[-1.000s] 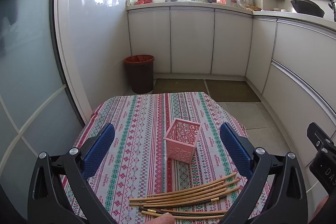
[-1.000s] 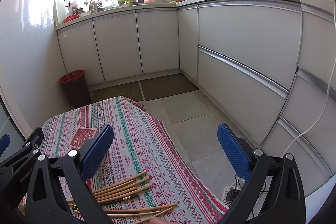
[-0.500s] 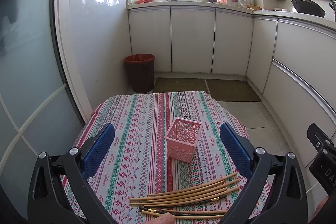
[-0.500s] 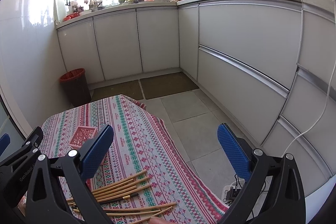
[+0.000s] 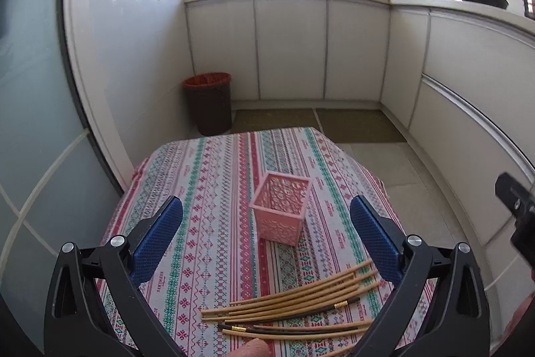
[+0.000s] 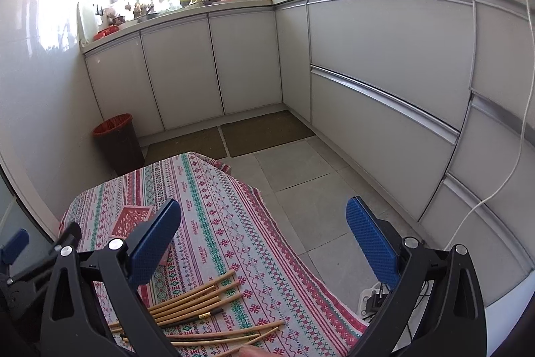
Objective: Organize utensils
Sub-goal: 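Lower the left tool and grasp one bamboo chopstick while the right tool approaches the pile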
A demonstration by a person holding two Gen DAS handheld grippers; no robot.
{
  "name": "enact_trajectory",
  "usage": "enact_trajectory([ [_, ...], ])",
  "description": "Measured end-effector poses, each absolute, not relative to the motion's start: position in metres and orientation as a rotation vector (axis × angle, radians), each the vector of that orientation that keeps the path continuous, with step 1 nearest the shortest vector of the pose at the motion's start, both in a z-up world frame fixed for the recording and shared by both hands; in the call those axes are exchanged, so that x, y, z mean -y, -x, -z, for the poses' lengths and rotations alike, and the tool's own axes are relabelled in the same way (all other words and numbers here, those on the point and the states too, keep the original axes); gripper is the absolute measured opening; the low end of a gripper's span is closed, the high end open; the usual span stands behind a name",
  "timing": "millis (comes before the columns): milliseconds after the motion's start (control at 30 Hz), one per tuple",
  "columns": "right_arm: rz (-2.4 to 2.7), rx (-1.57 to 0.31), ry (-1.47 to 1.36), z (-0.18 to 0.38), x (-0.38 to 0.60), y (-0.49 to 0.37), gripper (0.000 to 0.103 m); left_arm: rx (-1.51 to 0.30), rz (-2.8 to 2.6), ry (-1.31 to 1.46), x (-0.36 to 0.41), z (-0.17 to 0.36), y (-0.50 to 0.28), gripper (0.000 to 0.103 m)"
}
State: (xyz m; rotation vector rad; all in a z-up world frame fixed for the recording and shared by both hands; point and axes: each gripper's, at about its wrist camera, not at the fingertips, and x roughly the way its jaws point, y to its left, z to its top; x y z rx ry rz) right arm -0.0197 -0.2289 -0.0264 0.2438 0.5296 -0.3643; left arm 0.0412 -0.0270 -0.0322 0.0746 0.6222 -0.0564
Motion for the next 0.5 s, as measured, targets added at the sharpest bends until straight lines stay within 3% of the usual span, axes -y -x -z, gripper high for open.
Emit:
enact_trajectory([
  [200, 0.378, -0.554, -0.495, 0.03, 0.281, 0.025, 0.096, -0.947, 0.406, -0.114, 0.059, 0.082, -0.067, 0.096],
  [500, 0.253, -0.724, -0.804, 0.073, 0.33, 0.011, 0.096, -1.167, 0.57, -0.261, 0.128, 0.161, -0.099, 0.096],
])
